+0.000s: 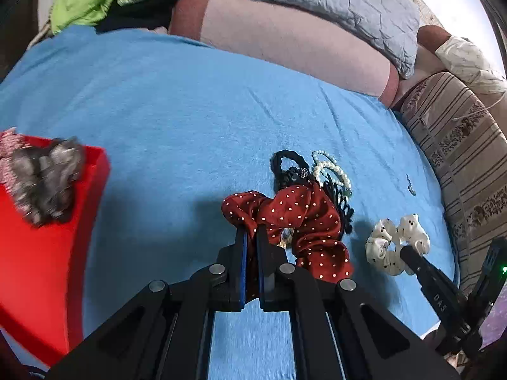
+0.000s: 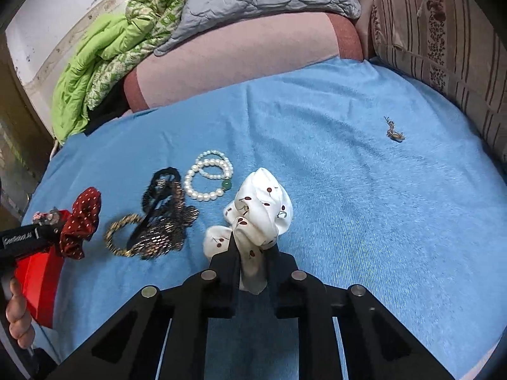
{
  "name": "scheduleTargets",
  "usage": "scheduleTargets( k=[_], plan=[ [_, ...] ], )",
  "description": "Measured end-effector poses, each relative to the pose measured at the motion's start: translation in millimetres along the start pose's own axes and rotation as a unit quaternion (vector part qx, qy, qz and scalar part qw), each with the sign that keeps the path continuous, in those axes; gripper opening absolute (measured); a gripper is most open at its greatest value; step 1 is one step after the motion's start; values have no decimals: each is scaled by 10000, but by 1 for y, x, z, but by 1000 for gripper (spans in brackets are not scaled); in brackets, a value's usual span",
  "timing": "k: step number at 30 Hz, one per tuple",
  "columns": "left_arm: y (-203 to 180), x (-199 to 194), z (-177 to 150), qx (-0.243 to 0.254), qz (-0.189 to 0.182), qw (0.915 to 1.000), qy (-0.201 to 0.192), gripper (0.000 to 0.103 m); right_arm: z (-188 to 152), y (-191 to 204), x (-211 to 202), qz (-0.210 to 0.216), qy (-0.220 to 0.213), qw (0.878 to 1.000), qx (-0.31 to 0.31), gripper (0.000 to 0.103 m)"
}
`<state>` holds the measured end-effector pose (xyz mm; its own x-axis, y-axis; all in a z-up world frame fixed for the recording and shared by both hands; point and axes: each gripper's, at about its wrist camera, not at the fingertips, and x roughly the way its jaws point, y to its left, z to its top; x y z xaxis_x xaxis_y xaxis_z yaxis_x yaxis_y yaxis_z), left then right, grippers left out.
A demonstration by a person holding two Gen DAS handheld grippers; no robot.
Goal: Organize jewelry
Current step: 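Carry both scrunchies into the red tray and open both grippers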
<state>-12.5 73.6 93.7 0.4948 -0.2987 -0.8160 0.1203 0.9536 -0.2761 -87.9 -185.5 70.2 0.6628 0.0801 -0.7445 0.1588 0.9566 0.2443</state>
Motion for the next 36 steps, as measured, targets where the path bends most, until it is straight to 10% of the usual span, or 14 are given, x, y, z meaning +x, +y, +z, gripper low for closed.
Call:
scheduleTargets(
  k=[13,36],
  plan=[
    [10,-93,-47,241,626,9934,-928,5,-20,35,-60,285,-270,9988,-297,15],
    [156,-176,-84,-567,1874,9671,-1623,5,-51,202,-96,1325,-61,9738,-1846,15]
  ],
)
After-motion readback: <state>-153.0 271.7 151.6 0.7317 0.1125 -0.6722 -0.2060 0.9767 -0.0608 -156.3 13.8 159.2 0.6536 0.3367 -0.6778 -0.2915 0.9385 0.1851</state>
